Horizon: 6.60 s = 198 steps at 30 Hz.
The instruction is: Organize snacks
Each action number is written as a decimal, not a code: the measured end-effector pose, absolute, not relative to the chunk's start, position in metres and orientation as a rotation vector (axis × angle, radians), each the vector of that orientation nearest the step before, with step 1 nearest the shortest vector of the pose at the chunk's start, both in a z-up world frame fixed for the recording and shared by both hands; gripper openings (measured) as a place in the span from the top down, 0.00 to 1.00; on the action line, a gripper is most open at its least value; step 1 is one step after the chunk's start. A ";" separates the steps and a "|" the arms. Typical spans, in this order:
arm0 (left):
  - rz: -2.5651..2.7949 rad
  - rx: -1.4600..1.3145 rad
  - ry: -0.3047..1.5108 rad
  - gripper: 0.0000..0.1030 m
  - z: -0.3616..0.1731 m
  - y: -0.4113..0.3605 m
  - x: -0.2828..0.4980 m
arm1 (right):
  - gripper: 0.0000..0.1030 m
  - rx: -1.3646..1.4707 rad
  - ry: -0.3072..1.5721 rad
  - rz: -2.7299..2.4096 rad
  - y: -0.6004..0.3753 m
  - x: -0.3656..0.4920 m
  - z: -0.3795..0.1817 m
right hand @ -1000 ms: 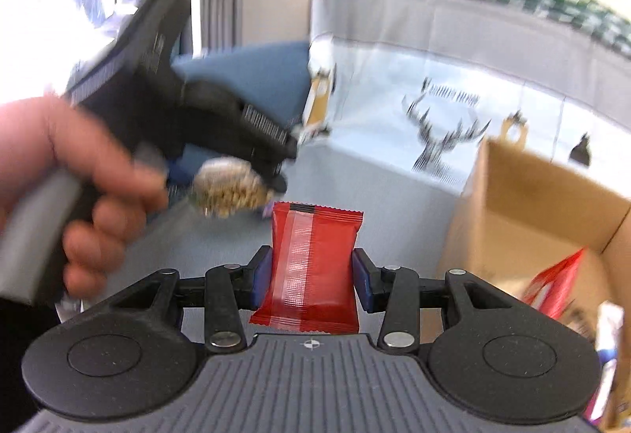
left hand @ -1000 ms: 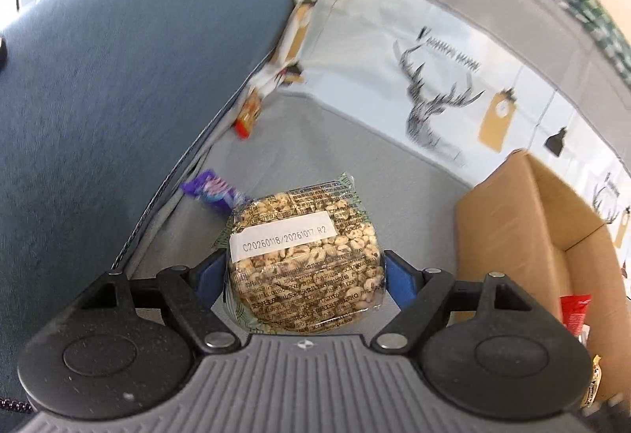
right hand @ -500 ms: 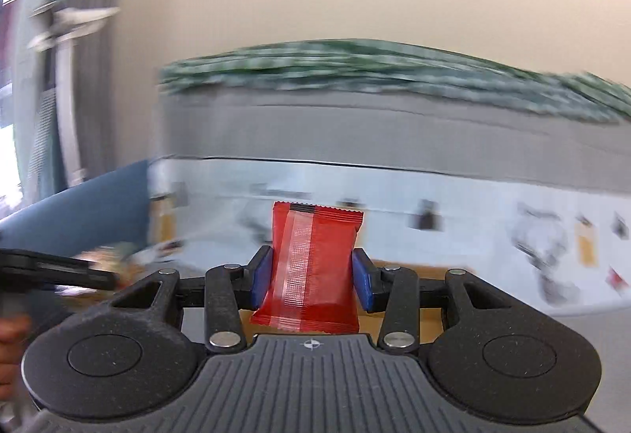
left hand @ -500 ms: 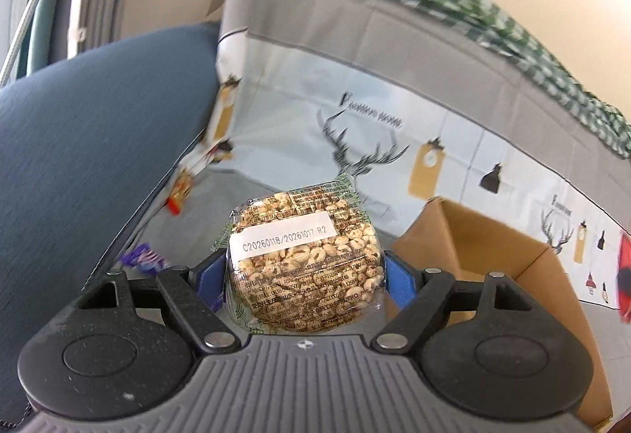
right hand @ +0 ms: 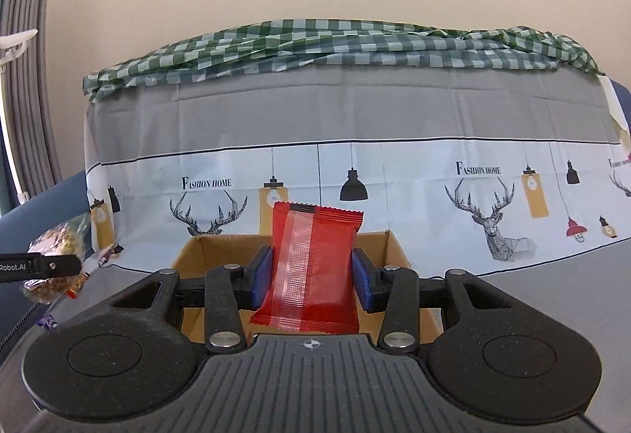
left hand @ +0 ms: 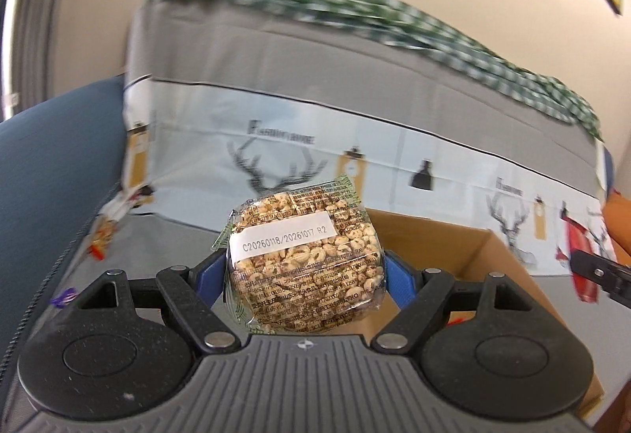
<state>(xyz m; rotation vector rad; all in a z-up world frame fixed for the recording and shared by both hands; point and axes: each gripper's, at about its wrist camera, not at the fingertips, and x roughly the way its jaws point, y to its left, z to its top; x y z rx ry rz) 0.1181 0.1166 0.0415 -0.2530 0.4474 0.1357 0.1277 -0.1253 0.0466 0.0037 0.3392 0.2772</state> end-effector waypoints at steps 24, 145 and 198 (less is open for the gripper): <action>-0.081 -0.207 0.425 0.18 0.031 0.041 0.144 | 0.57 -0.076 0.348 0.267 -0.121 0.131 0.039; 0.790 -1.003 0.845 0.86 -0.073 0.311 0.128 | 0.65 0.199 0.655 0.681 0.057 0.155 0.016; 0.793 -1.138 0.864 0.86 -0.076 0.326 0.112 | 0.82 -0.123 0.943 0.863 0.208 0.252 -0.041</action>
